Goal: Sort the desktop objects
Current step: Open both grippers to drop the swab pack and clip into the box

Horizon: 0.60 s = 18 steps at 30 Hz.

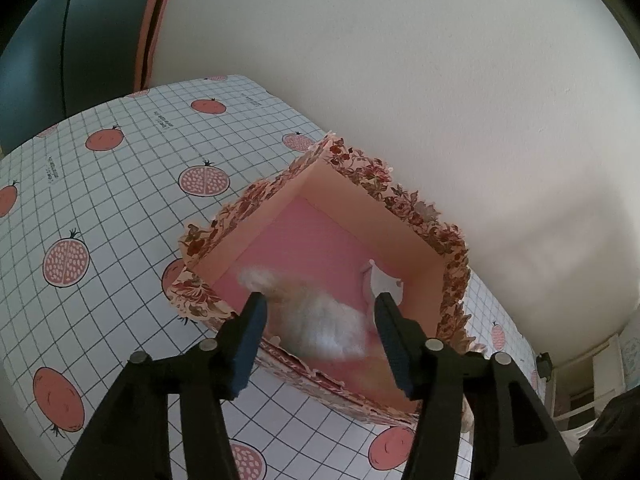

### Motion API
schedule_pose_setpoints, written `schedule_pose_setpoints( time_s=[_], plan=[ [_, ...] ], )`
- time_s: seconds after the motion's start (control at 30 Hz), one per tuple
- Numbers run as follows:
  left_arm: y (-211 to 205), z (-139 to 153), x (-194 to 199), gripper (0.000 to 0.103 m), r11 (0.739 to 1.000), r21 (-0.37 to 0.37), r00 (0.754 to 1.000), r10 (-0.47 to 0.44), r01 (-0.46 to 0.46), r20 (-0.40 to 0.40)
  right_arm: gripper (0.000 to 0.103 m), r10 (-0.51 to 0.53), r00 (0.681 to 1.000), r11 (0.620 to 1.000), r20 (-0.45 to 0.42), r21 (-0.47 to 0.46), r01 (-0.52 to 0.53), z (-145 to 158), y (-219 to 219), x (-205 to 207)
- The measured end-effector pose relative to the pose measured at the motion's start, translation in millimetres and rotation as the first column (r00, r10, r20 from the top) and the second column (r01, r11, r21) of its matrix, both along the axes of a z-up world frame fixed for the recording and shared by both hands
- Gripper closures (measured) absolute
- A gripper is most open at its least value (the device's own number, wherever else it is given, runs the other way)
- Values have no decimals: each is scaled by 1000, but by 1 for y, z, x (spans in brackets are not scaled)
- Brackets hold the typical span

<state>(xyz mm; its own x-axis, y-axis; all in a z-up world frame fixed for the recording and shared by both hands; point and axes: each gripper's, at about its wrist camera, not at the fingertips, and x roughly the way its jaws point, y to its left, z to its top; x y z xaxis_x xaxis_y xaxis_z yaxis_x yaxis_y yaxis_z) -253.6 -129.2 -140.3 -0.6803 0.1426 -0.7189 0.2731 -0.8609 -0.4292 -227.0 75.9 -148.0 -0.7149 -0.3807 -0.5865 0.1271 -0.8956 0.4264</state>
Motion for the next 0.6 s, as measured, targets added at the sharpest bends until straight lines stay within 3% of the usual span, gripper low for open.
schedule_pose_setpoints(
  time_s=[0.6],
  plan=[
    [3,2,-1,43,1000,-19,1000,-15,15,8,36,-3,1000,1000,9,-1,3,1,2,1]
  ],
)
